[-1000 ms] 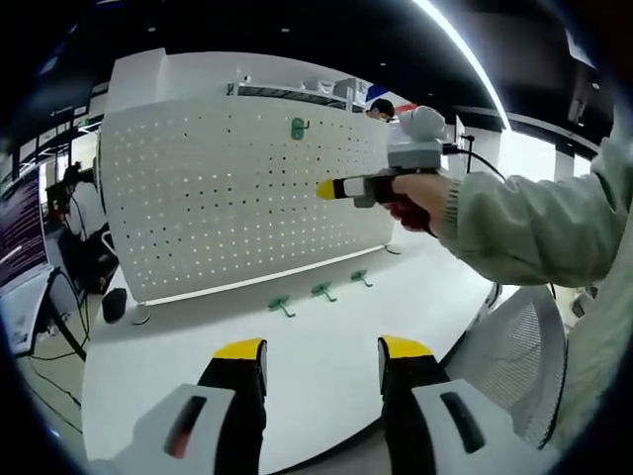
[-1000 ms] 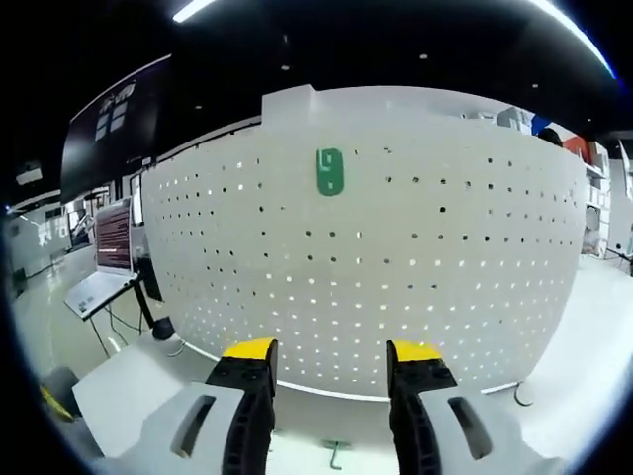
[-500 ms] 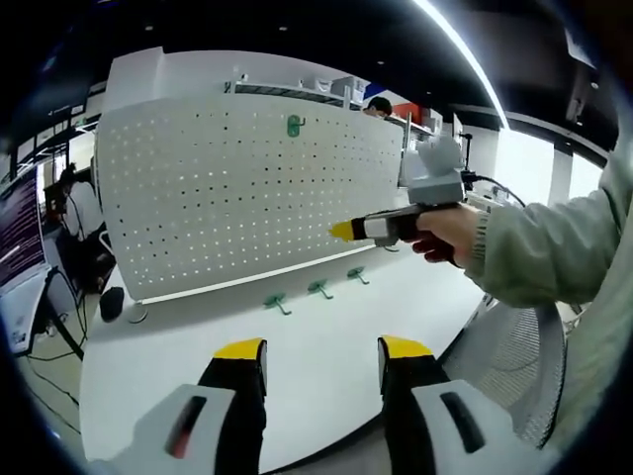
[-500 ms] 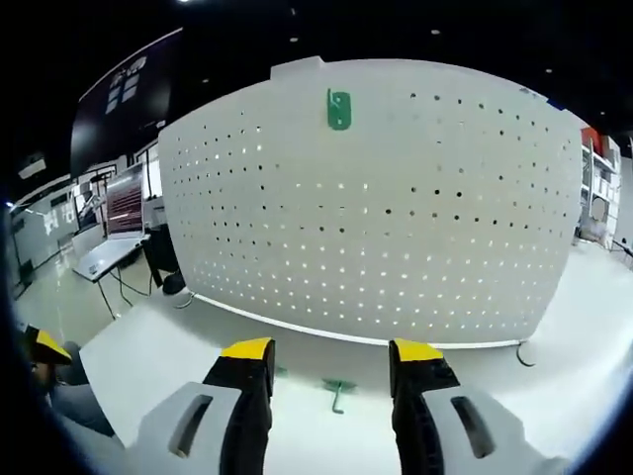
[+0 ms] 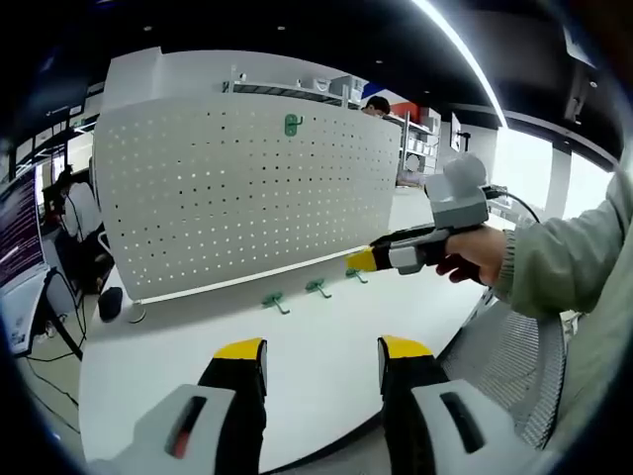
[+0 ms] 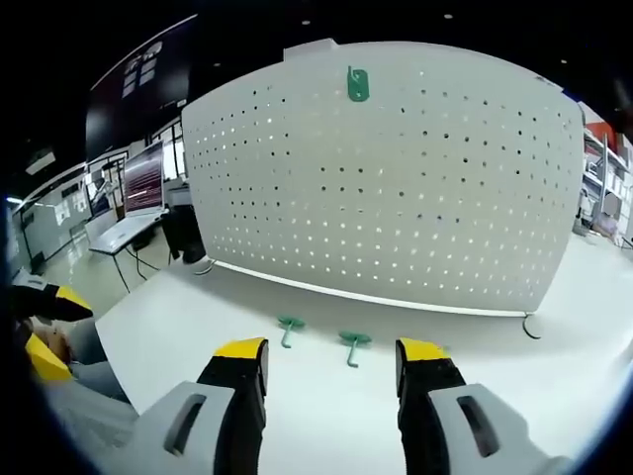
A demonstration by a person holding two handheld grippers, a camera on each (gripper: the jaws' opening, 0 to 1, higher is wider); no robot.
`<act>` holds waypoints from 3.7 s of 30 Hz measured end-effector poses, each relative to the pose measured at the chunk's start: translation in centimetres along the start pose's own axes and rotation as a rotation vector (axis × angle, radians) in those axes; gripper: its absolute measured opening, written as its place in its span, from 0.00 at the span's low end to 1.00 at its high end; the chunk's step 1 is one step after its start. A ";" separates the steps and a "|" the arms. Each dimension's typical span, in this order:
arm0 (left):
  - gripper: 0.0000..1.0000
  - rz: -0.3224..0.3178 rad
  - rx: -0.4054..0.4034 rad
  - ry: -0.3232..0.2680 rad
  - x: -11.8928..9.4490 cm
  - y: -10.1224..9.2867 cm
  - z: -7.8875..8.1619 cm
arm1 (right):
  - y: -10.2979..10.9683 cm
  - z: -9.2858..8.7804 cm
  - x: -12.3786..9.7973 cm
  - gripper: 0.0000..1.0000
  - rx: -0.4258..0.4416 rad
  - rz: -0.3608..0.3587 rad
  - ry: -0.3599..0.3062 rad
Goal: Insert the hook assembly into the mounting plate slot until the hook locks in place.
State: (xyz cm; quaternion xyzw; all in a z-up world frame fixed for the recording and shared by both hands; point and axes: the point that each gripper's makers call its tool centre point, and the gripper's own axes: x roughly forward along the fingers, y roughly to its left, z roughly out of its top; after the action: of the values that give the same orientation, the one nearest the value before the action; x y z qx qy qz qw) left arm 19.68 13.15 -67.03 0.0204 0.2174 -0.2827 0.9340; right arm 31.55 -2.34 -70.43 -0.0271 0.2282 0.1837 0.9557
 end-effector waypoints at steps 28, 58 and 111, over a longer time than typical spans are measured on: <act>0.46 -0.028 0.016 0.017 1.9 -0.2 0.5 | -0.5 -3.8 -5.7 0.52 0.047 0.059 0.074; 0.45 -0.055 0.032 0.041 3.0 -0.7 0.5 | -0.4 -4.3 -9.0 0.53 0.119 0.070 0.073; 0.38 -0.146 0.383 0.243 16.1 8.0 -0.1 | -1.4 -4.6 -10.0 0.51 0.218 0.028 0.071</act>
State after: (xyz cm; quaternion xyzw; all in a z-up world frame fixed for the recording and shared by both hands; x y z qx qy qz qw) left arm 35.97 11.52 -74.56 0.2152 0.2714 -0.3811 0.8572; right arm 21.82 -7.70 -70.12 0.0738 0.2811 0.1698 0.9417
